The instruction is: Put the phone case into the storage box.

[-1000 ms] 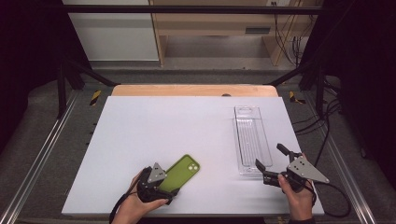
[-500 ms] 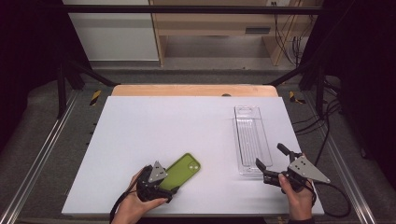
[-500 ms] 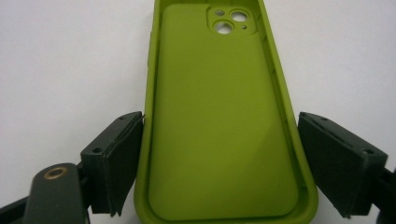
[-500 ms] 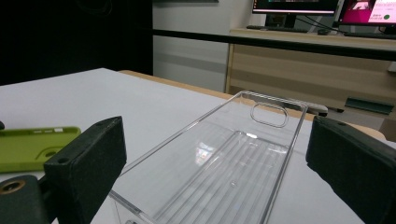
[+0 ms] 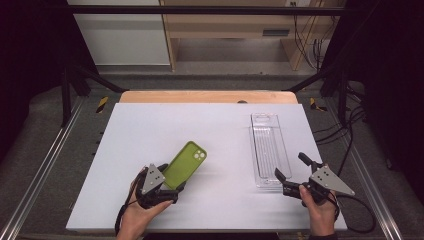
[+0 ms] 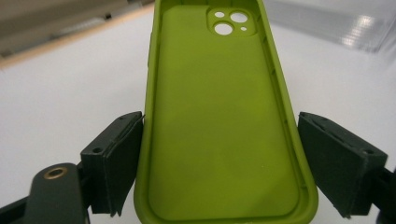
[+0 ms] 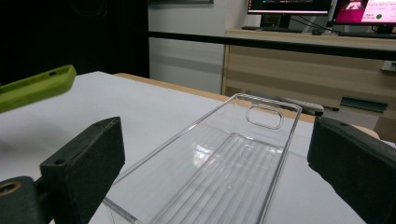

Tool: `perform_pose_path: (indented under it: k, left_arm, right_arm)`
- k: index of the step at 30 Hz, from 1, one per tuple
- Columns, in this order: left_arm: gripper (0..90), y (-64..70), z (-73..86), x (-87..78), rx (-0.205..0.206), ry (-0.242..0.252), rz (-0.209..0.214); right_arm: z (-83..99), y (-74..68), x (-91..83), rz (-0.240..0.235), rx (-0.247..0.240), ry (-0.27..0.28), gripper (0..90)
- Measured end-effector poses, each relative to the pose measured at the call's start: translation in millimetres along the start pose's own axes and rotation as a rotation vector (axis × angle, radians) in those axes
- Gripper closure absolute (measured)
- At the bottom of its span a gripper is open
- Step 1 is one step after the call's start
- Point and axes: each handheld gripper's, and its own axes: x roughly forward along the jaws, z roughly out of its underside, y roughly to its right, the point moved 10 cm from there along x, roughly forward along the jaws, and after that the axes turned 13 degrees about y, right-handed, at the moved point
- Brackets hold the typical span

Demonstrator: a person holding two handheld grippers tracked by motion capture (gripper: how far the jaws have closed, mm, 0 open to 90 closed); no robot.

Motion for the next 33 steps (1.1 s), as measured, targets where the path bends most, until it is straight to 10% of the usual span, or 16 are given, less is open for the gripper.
perform_pose_path:
  k: [17,33]
  left_arm:
    - [16.4,10.1,-50.2,33.3,0.096,0.134,0.016]
    - [16.4,13.8,-49.8,25.7,0.148,0.169,-0.027]
  right_arm:
    - [-52.4,-40.3,43.6,-0.038,0.030,-0.071,4.8]
    - [-73.7,-90.7,99.8,-0.098,0.098,-0.107,7.8]
